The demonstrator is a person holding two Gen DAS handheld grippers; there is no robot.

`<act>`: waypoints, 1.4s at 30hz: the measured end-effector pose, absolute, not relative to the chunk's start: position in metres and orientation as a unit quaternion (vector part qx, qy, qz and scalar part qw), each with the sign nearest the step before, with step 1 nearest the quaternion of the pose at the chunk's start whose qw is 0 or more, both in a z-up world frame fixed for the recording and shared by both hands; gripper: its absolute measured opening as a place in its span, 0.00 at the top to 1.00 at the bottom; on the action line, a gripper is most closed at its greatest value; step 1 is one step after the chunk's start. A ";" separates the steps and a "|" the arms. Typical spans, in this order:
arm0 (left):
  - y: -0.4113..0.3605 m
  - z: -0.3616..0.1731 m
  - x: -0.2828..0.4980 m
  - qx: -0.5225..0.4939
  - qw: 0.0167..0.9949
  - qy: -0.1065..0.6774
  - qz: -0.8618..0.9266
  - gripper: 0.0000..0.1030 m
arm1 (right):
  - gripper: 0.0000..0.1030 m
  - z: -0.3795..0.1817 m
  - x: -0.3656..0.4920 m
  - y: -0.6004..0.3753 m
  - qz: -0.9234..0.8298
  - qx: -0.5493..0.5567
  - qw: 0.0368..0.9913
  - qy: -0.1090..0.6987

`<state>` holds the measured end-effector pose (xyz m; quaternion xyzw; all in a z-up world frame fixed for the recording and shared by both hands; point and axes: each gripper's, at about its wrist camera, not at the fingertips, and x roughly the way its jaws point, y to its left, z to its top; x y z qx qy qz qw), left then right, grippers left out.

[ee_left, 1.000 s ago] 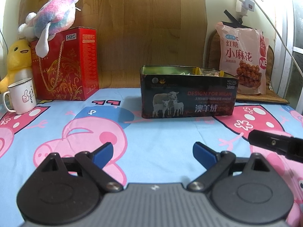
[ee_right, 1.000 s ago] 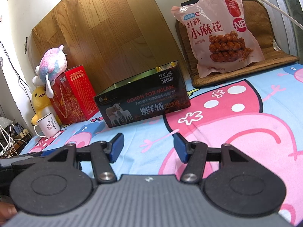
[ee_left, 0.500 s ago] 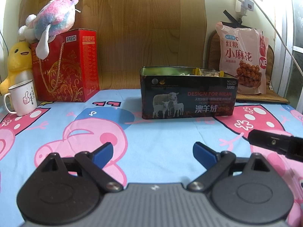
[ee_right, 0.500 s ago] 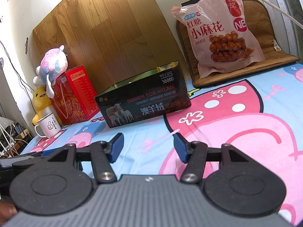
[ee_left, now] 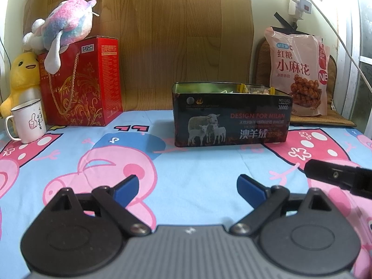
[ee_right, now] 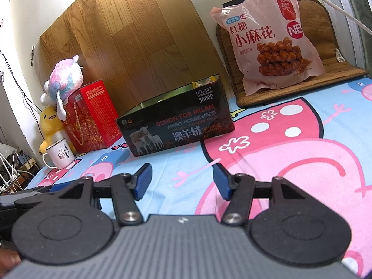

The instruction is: Organize snacks

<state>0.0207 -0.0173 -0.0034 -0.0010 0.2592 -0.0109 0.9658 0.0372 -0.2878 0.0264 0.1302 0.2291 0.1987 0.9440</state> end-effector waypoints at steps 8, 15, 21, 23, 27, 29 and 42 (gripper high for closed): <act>-0.018 -0.004 0.020 0.001 0.966 0.259 -0.009 0.05 | 0.40 0.026 0.037 -0.288 0.199 0.130 0.944 0.229; -0.018 -0.003 0.021 0.001 0.965 0.261 -0.005 0.04 | 0.40 0.026 0.037 -0.288 0.199 0.130 0.944 0.229; -0.017 -0.004 0.022 0.000 0.964 0.265 -0.001 0.03 | 0.40 0.026 0.037 -0.288 0.199 0.130 0.944 0.229; -0.017 -0.004 0.023 -0.001 0.964 0.267 -0.001 0.03 | 0.40 0.026 0.037 -0.288 0.199 0.130 0.944 0.229; -0.017 -0.004 0.023 -0.001 0.963 0.268 0.000 0.03 | 0.40 0.026 0.037 -0.288 0.199 0.130 0.944 0.229; -0.017 -0.004 0.024 -0.001 0.963 0.268 0.000 0.03 | 0.40 0.026 0.037 -0.288 0.199 0.131 0.944 0.229; -0.017 -0.003 0.023 0.000 0.964 0.265 0.001 0.00 | 0.40 0.026 0.037 -0.288 0.199 0.131 0.944 0.229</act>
